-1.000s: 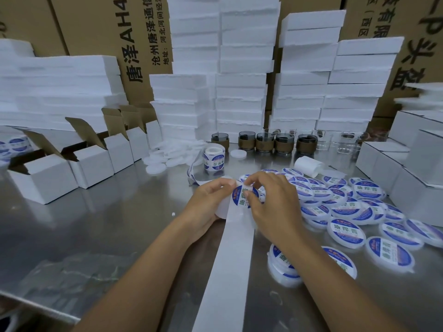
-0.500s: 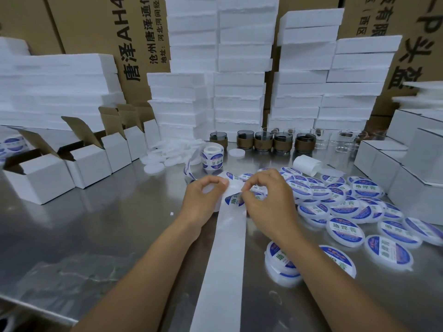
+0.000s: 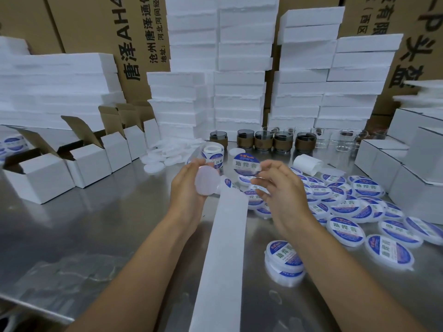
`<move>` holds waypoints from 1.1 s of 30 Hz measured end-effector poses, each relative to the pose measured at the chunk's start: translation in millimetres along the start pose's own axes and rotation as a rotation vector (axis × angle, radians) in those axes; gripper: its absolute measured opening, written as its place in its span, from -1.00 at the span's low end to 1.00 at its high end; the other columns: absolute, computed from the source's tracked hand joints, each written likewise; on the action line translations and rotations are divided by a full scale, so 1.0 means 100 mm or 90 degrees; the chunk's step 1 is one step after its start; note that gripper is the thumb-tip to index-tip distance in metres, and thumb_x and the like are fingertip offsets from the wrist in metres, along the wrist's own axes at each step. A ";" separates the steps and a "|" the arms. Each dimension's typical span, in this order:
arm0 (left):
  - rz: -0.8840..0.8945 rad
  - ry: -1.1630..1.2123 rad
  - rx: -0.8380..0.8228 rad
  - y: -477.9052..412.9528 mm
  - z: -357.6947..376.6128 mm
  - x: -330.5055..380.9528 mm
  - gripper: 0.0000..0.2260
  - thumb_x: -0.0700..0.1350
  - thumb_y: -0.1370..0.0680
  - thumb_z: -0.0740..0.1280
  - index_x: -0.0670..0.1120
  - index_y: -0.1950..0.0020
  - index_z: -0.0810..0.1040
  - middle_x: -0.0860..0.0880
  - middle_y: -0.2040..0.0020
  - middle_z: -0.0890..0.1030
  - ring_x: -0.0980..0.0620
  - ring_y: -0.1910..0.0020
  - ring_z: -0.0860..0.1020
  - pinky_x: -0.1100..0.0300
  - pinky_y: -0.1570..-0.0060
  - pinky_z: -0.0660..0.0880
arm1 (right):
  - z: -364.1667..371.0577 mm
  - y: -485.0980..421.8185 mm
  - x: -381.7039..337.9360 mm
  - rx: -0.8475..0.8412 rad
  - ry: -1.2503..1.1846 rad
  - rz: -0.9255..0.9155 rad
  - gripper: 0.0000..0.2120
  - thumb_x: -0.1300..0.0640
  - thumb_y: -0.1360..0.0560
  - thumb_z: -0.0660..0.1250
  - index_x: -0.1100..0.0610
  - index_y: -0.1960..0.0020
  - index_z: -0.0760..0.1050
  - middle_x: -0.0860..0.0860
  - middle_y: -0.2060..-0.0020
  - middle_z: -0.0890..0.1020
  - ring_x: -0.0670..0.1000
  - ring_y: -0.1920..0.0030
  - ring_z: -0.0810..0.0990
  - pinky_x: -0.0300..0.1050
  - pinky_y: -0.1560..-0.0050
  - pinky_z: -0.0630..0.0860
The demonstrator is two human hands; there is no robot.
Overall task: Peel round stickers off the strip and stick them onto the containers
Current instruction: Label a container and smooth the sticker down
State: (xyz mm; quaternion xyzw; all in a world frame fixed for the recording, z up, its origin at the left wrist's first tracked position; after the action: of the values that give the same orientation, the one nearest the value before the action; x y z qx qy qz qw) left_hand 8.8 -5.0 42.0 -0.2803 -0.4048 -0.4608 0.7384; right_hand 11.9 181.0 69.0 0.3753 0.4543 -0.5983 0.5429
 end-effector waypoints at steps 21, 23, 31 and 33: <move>-0.160 0.037 -0.301 0.24 0.38 -0.22 -0.58 0.14 -0.57 0.08 -0.17 -0.09 0.52 -0.16 0.02 0.64 -0.10 -0.01 0.59 -0.03 -0.19 0.44 | 0.21 0.09 0.12 -0.085 0.092 -0.024 -0.88 0.20 -0.37 0.47 0.10 0.21 0.52 -0.05 0.41 0.62 -0.22 0.50 0.50 -0.39 0.48 0.38; -0.159 0.028 -0.300 0.23 0.38 -0.24 -0.57 0.13 -0.59 0.07 -0.17 -0.09 0.52 -0.13 0.05 0.66 -0.08 0.02 0.61 0.01 -0.13 0.49 | 0.21 0.10 0.12 -0.082 0.096 -0.021 -0.88 0.24 -0.38 0.46 0.11 0.22 0.52 -0.03 0.41 0.60 -0.23 0.51 0.49 -0.39 0.49 0.38; -0.155 0.029 -0.322 0.21 0.40 -0.25 -0.59 0.13 -0.58 0.07 -0.17 -0.07 0.51 -0.09 0.12 0.69 -0.01 0.13 0.66 0.11 0.03 0.58 | 0.21 0.11 0.14 -0.075 0.110 -0.001 -0.88 0.26 -0.40 0.44 0.15 0.22 0.50 -0.02 0.37 0.63 -0.21 0.50 0.52 -0.36 0.48 0.45; -0.158 0.029 -0.331 0.22 0.41 -0.25 -0.59 0.13 -0.56 0.08 -0.17 -0.07 0.51 -0.10 0.11 0.69 -0.02 0.13 0.66 0.09 0.01 0.57 | 0.20 0.10 0.15 -0.072 0.121 0.005 -0.87 0.25 -0.39 0.45 0.13 0.23 0.50 0.01 0.37 0.63 -0.20 0.49 0.53 -0.34 0.47 0.47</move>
State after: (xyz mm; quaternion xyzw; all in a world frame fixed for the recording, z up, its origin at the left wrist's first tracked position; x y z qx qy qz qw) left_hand 8.7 48.0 40.5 -0.3981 -0.2873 -0.6420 0.5890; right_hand 20.7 157.3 59.4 0.4009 0.5352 -0.5315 0.5199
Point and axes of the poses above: each hand's wrist, its own y-axis away from the middle knuckle, its own z-axis out of the palm, x = y × z, the point moved 8 cm from there along -y, towards the middle knuckle
